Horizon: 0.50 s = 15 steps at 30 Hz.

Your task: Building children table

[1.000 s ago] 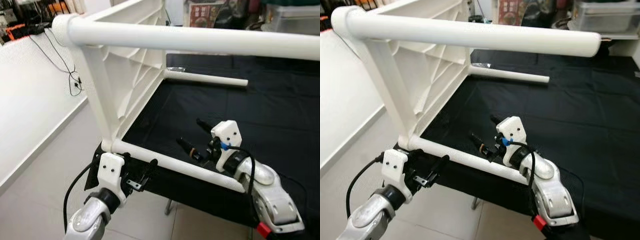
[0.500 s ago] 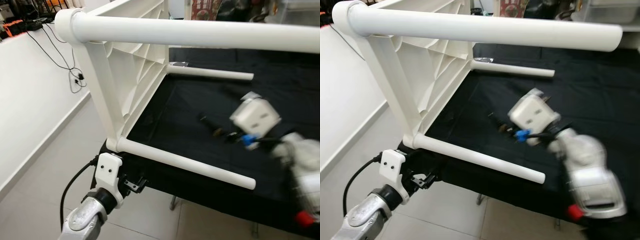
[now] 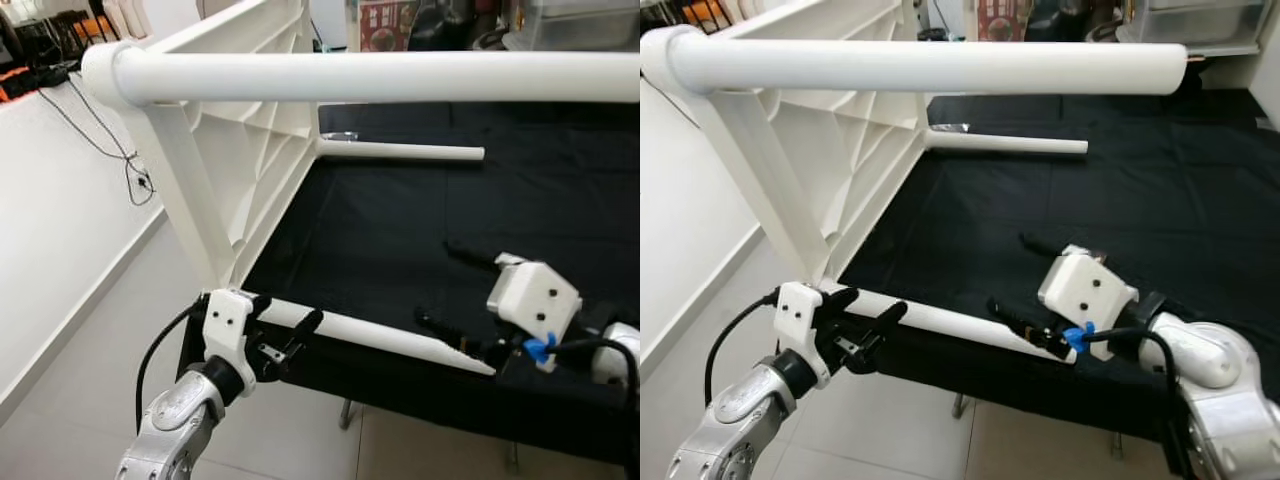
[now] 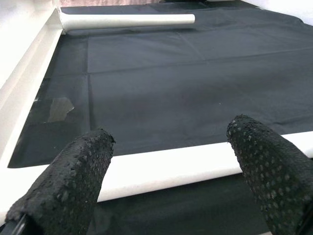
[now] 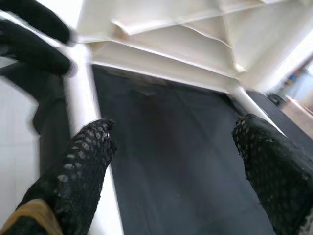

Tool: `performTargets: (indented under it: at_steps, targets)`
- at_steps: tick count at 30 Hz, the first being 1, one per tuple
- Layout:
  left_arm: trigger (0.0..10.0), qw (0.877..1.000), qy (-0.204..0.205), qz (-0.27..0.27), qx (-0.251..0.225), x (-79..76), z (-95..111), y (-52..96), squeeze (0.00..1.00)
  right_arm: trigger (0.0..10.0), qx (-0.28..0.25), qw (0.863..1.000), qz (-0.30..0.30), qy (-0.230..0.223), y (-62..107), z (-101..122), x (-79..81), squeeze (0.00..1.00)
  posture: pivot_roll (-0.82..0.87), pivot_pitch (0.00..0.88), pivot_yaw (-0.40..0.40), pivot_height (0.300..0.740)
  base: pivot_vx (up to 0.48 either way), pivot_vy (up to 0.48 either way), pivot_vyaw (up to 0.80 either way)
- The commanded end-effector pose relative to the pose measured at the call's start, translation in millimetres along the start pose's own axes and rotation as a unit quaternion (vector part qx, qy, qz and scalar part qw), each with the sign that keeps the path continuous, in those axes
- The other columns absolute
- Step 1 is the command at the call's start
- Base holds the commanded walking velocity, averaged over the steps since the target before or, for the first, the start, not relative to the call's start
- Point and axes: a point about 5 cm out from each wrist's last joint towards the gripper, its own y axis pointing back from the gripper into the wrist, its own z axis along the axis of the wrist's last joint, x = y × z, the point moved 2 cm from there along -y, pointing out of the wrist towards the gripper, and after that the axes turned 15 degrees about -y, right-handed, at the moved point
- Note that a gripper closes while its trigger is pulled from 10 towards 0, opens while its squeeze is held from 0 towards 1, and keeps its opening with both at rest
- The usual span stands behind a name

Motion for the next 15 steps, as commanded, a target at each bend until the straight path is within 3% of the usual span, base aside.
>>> performTargets:
  at_steps: [1,7,15]
  targets:
    - [10.0,1.000,-0.005,0.008,0.014,3.1,-5.0,1.4,0.00,10.0,0.011,1.000,-0.008,-0.006,-4.9,-9.6,1.2,0.00,-0.10,0.098,0.093,0.740,0.000,0.390,0.00]
    - [10.0,0.999,-0.028,0.004,0.032,0.8,-7.6,5.1,0.00,10.0,0.015,0.999,-0.032,-0.031,-14.2,-19.2,-3.2,0.00,-0.10,0.098,0.093,0.740,0.000,0.000,0.00]
    - [10.0,0.998,-0.048,-0.034,0.026,-8.3,-5.1,5.9,0.00,10.0,0.020,0.998,-0.048,-0.039,-17.5,-23.8,-1.9,0.00,-0.09,0.102,0.088,0.740,0.000,0.461,0.00]
